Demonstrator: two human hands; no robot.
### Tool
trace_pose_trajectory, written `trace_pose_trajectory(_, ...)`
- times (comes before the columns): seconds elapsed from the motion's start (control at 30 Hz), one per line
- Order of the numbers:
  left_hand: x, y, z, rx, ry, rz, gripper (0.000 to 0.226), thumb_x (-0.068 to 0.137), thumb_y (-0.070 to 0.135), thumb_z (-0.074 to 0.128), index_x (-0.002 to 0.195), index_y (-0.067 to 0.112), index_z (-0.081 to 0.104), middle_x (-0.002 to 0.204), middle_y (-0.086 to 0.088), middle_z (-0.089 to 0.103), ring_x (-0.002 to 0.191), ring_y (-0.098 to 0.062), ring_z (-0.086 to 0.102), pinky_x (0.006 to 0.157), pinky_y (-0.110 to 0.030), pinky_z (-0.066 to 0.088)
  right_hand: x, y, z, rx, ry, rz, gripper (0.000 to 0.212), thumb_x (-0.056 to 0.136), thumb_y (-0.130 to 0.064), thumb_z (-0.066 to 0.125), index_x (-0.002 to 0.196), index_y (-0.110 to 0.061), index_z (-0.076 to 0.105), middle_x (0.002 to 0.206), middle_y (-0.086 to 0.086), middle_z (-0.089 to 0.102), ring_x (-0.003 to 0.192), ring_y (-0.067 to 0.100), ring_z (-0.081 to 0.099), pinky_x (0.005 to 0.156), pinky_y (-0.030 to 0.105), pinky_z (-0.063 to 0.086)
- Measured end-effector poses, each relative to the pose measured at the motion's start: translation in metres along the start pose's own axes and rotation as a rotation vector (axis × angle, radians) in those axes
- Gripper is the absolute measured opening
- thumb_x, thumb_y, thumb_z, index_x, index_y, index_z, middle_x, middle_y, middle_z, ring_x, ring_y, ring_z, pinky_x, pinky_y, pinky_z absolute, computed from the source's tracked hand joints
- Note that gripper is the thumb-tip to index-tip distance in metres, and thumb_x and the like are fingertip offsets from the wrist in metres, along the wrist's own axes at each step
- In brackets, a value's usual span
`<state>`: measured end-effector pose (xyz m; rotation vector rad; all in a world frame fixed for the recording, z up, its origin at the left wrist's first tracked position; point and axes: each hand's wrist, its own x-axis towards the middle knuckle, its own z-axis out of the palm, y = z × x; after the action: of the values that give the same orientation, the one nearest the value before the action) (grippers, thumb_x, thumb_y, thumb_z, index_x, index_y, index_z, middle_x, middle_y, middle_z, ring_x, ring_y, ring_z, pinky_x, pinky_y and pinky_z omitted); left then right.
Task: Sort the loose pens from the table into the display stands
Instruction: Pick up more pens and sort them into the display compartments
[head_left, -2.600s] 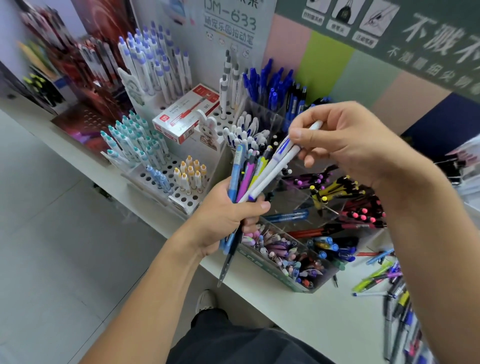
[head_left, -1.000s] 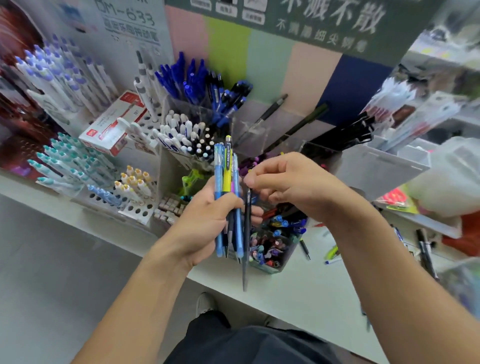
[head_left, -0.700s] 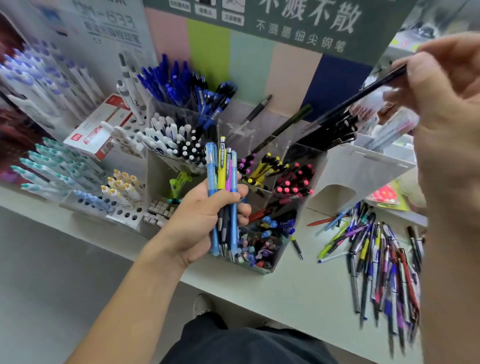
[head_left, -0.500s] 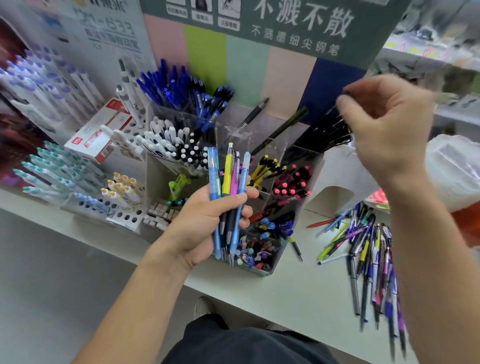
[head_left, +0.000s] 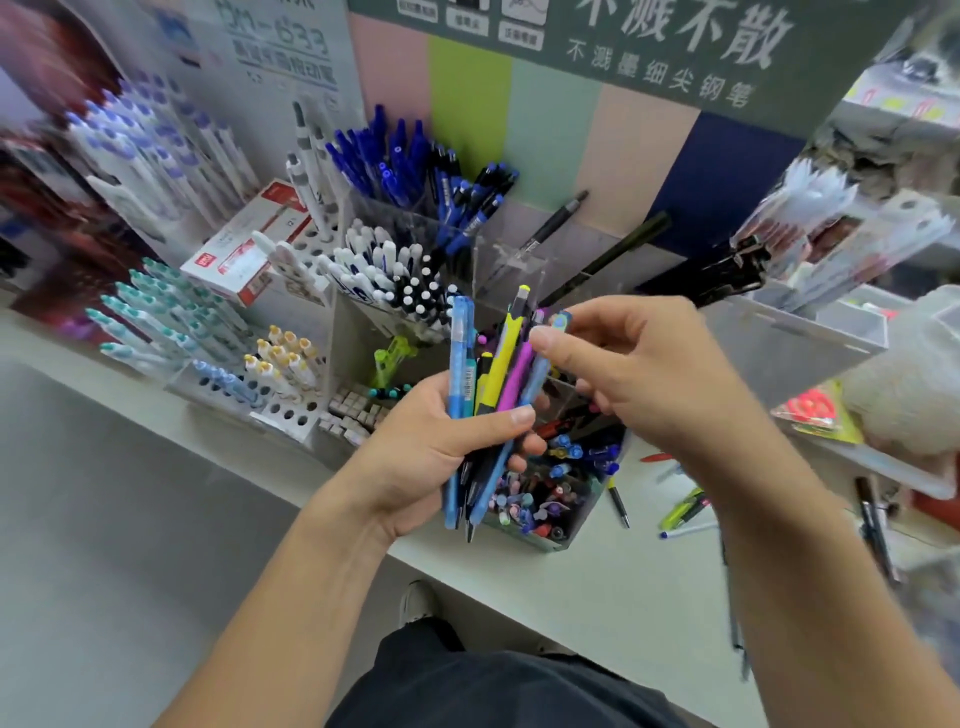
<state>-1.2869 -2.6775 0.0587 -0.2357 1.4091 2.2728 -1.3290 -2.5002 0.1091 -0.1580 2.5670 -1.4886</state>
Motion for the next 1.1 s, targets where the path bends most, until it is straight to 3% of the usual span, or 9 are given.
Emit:
trace_pose_trajectory(0.1, -0.004, 0.0, -0.001, -0.008, 0.004, 0.025, 0.029, 0.08, 0.012, 0.067, 0.108, 0.004, 0.067, 0.095, -0.012, 0.075, 0.076, -0.022, 0.072, 0.062, -0.027, 0.06, 0.007, 0.008, 0.01, 0.421, -0.095, 0.13, 0.011, 0.091, -0.014, 0.071, 0.092, -0.004, 0.075, 0.065, 0.001, 0.066, 0.054, 0.007, 0.052, 0.048, 0.018, 0.042)
trace_pose_trajectory(0.23, -0.004, -0.003, -0.012, -0.098, 0.095, 0.01, 0.029, 0.09, 0.012, 0.06, 0.117, 0.005, 0.062, 0.096, -0.013, 0.074, 0.074, -0.022, 0.072, 0.062, -0.027, 0.061, 0.011, 0.012, -0.001, 0.582, 0.012, 0.089, 0.016, 0.096, -0.008, 0.062, 0.108, -0.003, 0.071, 0.084, 0.006, 0.073, 0.068, 0.011, 0.059, 0.059, 0.017, 0.05)
trace_pose_trajectory(0.37, -0.004, -0.005, -0.022, -0.122, 0.119, 0.007, 0.035, 0.088, 0.012, 0.061, 0.122, 0.005, 0.06, 0.078, -0.004, 0.058, 0.05, -0.009, 0.044, 0.044, -0.018, 0.04, 0.011, 0.002, -0.034, 0.39, 0.328, -0.24, 0.02, 0.099, -0.005, 0.059, 0.118, -0.006, 0.062, 0.097, 0.005, 0.077, 0.081, 0.016, 0.07, 0.071, 0.022, 0.055)
trace_pose_trajectory(0.43, -0.002, -0.005, -0.023, -0.144, 0.122, 0.033, 0.038, 0.088, 0.017, 0.061, 0.123, 0.005, 0.059, 0.074, 0.0, 0.052, 0.048, -0.006, 0.037, 0.042, -0.016, 0.035, 0.014, -0.001, -0.039, 0.301, 0.37, -0.308, 0.018, 0.099, -0.006, 0.06, 0.117, -0.008, 0.061, 0.097, 0.004, 0.077, 0.082, 0.017, 0.072, 0.073, 0.024, 0.057)
trace_pose_trajectory(0.63, 0.002, 0.001, -0.033, -0.204, 0.175, 0.069, 0.022, 0.106, 0.017, 0.043, 0.12, 0.005, 0.053, 0.071, 0.0, 0.048, 0.046, -0.008, 0.033, 0.04, -0.017, 0.031, 0.005, 0.009, -0.007, 0.111, 0.242, -0.293, 0.019, 0.1, -0.005, 0.059, 0.116, -0.009, 0.069, 0.092, 0.002, 0.073, 0.076, 0.015, 0.071, 0.071, 0.023, 0.058)
trace_pose_trajectory(0.8, -0.003, -0.011, -0.042, -0.041, 0.161, 0.09, 0.013, 0.096, 0.014, 0.057, 0.107, 0.009, 0.053, 0.072, -0.001, 0.057, 0.048, -0.011, 0.041, 0.042, -0.019, 0.036, -0.02, 0.031, -0.003, -0.101, 0.198, -0.299, 0.018, 0.097, -0.009, 0.065, 0.112, -0.017, 0.072, 0.093, 0.0, 0.071, 0.078, 0.017, 0.071, 0.073, 0.031, 0.06)
trace_pose_trajectory(0.87, -0.003, -0.019, -0.043, 0.005, 0.203, 0.104, 0.019, 0.087, 0.017, 0.065, 0.104, 0.011, 0.058, 0.073, -0.003, 0.062, 0.048, -0.011, 0.044, 0.042, -0.02, 0.037, -0.03, 0.046, -0.001, -0.193, 0.26, -0.304, 0.02, 0.095, -0.011, 0.067, 0.113, -0.018, 0.073, 0.096, -0.004, 0.072, 0.082, 0.014, 0.071, 0.077, 0.036, 0.059)
trace_pose_trajectory(0.93, -0.002, -0.026, -0.042, 0.033, 0.23, 0.097, 0.024, 0.082, 0.018, 0.068, 0.103, 0.01, 0.06, 0.074, -0.006, 0.066, 0.047, -0.011, 0.044, 0.041, -0.02, 0.037, -0.04, 0.058, -0.002, -0.225, 0.354, -0.325, 0.019, 0.094, -0.012, 0.069, 0.112, -0.017, 0.073, 0.096, -0.007, 0.072, 0.085, 0.01, 0.071, 0.08, 0.03, 0.058)
trace_pose_trajectory(1.1, 0.002, -0.036, -0.042, 0.091, 0.226, 0.032, 0.014, 0.094, 0.006, 0.063, 0.106, 0.004, 0.056, 0.08, -0.012, 0.069, 0.05, -0.013, 0.047, 0.043, -0.021, 0.039, -0.054, 0.07, -0.002, -0.072, 0.505, -0.276, 0.024, 0.091, -0.01, 0.073, 0.107, -0.025, 0.064, 0.096, -0.009, 0.071, 0.088, 0.006, 0.071, 0.081, 0.021, 0.056)
